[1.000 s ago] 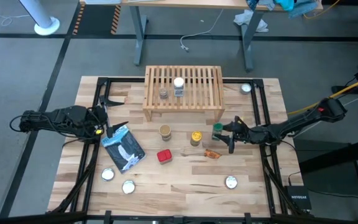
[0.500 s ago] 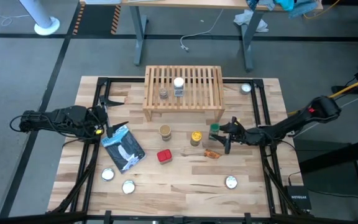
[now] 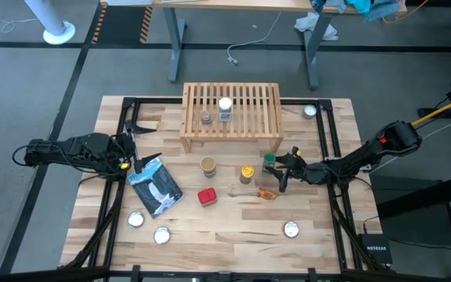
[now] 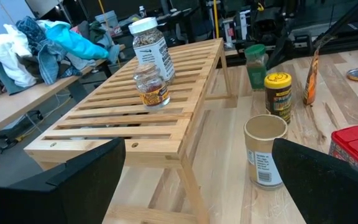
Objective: Shelf spices
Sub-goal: Remove the green seasoning bottle from the shelf
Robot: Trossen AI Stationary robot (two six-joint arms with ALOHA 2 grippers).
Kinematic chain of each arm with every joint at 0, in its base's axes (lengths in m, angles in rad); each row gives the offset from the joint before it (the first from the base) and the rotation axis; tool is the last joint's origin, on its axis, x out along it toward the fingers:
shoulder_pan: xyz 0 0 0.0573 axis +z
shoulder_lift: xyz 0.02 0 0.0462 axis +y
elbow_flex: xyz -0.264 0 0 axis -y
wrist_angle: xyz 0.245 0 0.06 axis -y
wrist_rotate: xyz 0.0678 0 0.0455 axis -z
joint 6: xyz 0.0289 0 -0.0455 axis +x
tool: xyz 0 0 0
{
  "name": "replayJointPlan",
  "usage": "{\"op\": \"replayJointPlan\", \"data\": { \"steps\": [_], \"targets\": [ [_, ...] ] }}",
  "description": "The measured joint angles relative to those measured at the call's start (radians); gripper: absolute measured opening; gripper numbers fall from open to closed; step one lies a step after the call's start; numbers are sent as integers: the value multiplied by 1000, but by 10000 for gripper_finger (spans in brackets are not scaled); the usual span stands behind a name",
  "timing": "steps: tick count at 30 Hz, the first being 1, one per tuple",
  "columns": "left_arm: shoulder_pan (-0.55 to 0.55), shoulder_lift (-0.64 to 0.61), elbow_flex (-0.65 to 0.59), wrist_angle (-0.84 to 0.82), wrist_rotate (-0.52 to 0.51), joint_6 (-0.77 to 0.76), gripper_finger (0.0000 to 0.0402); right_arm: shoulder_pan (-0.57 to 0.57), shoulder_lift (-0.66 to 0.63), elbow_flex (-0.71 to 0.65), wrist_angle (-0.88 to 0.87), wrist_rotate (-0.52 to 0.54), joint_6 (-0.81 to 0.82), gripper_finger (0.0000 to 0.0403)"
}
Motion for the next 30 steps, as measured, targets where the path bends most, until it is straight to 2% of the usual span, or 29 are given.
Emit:
{"op": "replayJointPlan", "data": {
  "steps": [9, 24, 30],
  "targets": [
    [0, 0, 0, 0, 0, 0, 400, 0, 0, 1, -55, 6, 0, 262],
    [0, 0, 0, 0, 0, 0, 400, 0, 0, 1, -77, 42, -1, 266],
    [0, 0, 0, 0, 0, 0, 400, 0, -24, 1, -77, 8, 0, 266]
  ]
}}
